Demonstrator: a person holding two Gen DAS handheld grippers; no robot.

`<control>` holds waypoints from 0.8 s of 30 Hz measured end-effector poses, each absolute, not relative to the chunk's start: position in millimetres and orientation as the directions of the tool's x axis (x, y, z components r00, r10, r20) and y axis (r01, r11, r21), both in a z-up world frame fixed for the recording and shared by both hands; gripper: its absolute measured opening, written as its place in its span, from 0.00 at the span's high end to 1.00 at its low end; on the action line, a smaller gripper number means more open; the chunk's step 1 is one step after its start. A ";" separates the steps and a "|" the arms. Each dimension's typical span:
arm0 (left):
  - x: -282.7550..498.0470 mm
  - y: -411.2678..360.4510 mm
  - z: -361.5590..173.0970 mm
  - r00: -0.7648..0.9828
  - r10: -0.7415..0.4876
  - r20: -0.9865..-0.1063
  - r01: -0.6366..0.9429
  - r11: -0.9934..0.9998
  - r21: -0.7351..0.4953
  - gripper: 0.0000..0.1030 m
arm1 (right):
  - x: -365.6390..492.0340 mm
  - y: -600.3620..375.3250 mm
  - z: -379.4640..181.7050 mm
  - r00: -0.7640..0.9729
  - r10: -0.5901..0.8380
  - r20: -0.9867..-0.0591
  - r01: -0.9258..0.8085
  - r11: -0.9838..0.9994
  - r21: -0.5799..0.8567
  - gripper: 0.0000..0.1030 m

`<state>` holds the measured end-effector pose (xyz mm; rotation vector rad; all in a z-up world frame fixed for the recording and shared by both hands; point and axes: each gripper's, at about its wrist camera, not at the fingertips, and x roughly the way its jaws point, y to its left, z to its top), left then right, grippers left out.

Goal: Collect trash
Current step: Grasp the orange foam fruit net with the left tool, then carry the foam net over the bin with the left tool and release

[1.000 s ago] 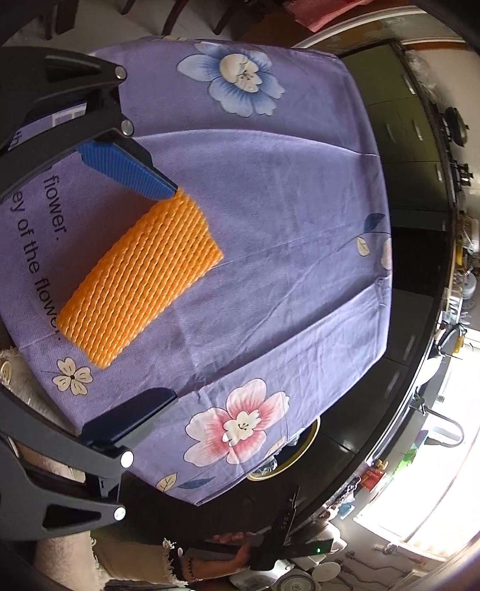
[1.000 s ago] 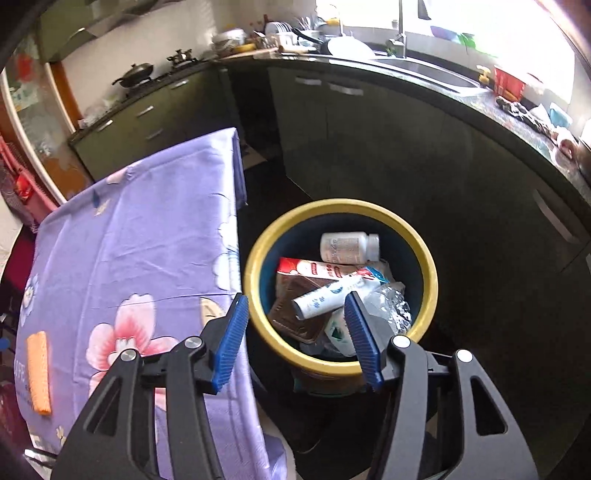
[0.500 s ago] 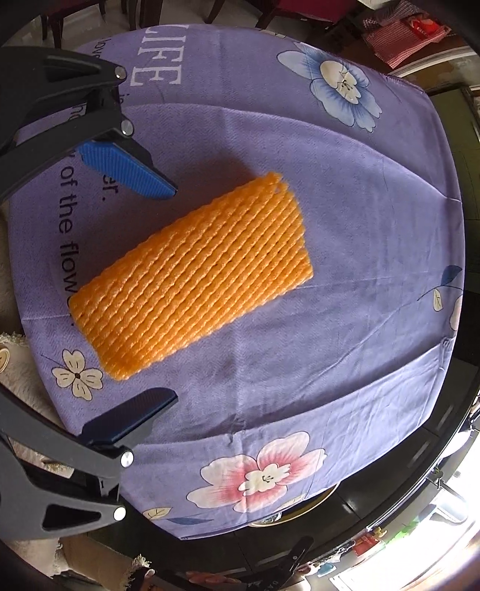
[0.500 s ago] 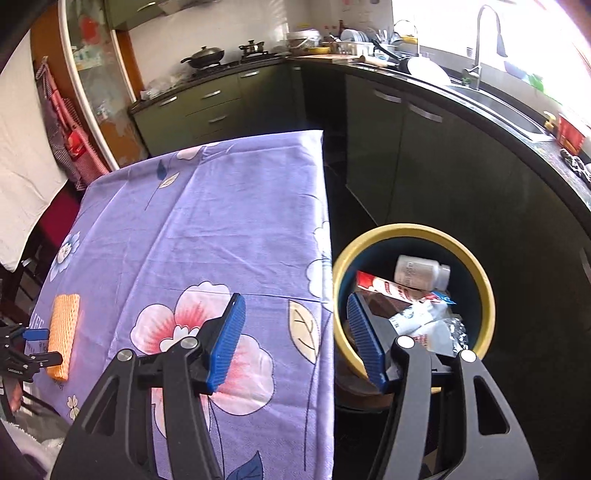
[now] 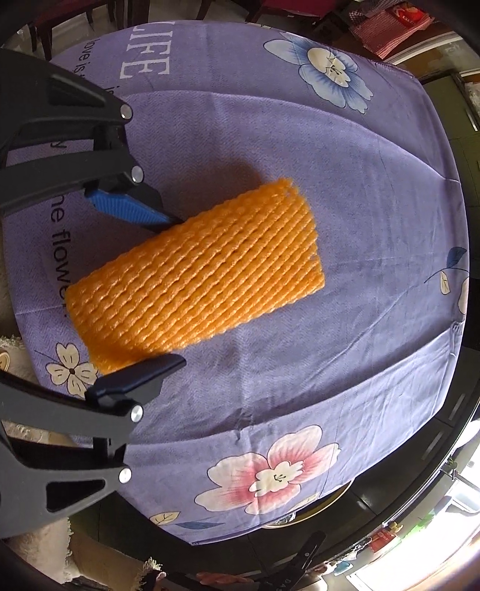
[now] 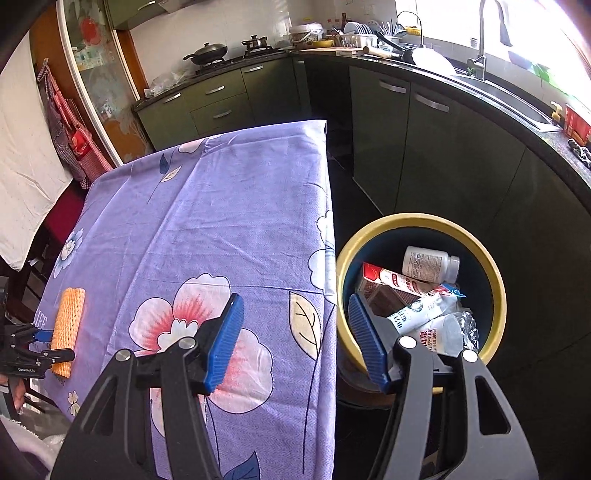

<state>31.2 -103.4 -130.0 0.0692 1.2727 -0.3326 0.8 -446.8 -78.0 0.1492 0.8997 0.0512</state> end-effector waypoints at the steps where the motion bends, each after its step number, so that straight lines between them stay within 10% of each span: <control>1: 31.3 -102.8 -129.6 0.252 -0.211 -0.945 0.286 0.949 -0.135 0.45 | 0.9 -446.1 -78.1 0.621 0.107 -0.777 0.017 0.988 0.150 0.43; 12: 26.5 -106.8 -122.5 0.275 -0.227 -0.934 0.348 0.929 -0.123 0.71 | -3.5 -444.3 -77.7 0.621 0.107 -0.776 0.019 0.988 0.152 0.43; 24: 19.9 -116.3 -109.3 0.318 -0.231 -0.920 0.414 0.906 -0.085 0.79 | -10.9 -450.2 -81.3 0.612 0.093 -0.785 0.040 0.988 0.148 0.43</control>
